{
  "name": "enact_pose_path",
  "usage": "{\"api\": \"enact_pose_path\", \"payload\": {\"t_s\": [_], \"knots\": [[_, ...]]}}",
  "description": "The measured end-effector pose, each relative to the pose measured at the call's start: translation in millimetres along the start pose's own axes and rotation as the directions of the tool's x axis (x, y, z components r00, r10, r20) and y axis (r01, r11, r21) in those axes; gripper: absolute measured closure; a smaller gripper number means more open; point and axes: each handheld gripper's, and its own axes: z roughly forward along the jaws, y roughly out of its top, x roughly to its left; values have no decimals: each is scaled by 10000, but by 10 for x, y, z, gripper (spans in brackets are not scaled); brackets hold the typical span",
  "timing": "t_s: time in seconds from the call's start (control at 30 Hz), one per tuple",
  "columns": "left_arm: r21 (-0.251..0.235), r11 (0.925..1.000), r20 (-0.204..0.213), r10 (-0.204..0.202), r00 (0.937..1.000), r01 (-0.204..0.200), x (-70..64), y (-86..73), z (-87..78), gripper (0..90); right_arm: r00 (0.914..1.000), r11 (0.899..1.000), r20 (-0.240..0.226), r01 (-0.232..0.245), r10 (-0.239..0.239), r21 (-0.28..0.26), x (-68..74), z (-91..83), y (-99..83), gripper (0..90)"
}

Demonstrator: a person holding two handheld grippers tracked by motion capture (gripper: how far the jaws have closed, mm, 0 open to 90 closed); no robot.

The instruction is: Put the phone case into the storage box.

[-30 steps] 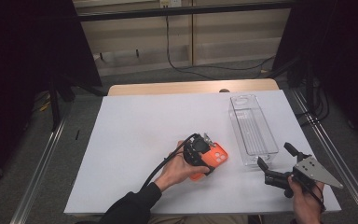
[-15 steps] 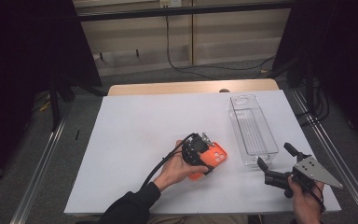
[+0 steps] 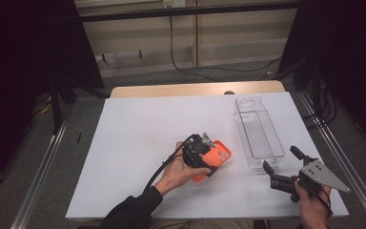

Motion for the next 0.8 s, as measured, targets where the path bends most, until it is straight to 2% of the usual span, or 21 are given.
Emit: {"api": "enact_pose_path", "payload": {"t_s": [0.17, 0.23, 0.33, 0.5, 0.57, 0.8], "knots": [[-304, 9995, -214, 121, 9997, -128, -11, -9, -24, 155, 10000, 10000, -18, 22, -22, 31, 3, 4, -2, 0], [-377, 9992, -400, 100, 9991, -115, -12, -14, -25, 155, 10000, 10000, -13, 13, -13, 4, 4, 2, -1, 0], [-527, 9986, -447, -9, 9990, -15, -2, -25, -28, 155, 10000, 10000, -21, 13, -13, 7, 0, 4, -3, 0], [-913, 9958, -737, -120, 9972, 53, 24, -49, -97, 155, 10000, 10000, -54, 44, -44, 9, 7, 0, -2, 0], [-1074, 9942, -878, -24, 9961, -71, 25, -67, -140, 155, 10000, 10000, -39, 55, -55, 40, 9, 6, -3, 0], [-1249, 9922, -1117, -151, 9936, 10, 56, -121, -218, 154, 10000, 10000, -11, 58, -58, 37, 10, 6, -3, 0]]}}
